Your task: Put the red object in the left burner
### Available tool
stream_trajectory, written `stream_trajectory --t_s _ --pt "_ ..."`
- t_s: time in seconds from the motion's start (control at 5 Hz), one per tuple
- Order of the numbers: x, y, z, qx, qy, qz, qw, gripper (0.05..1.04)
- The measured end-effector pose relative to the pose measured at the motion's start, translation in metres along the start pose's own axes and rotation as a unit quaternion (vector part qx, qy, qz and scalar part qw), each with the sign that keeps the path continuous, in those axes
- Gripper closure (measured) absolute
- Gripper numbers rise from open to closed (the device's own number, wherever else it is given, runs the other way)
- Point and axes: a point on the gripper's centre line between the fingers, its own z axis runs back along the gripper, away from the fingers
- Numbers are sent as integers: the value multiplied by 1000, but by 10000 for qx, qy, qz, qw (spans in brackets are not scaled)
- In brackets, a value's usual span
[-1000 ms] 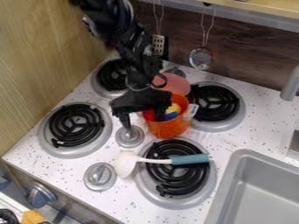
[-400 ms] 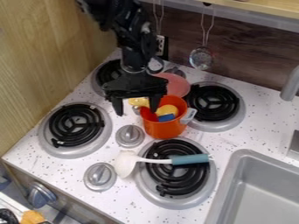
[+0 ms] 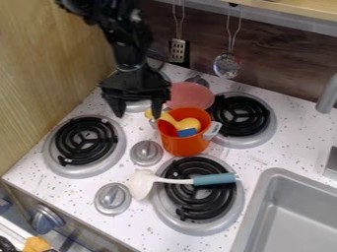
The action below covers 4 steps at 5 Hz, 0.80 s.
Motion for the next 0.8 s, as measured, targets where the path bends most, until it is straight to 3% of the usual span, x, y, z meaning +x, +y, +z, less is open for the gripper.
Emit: stream_trajectory --t_s 0.4,0.6,0.8 --pt "3 21 8 -236 90 -791 9965 83" --pt "5 13 19 -114 75 -691 9975 83" --pt "2 -8 25 -195 234 -639 9975 83"
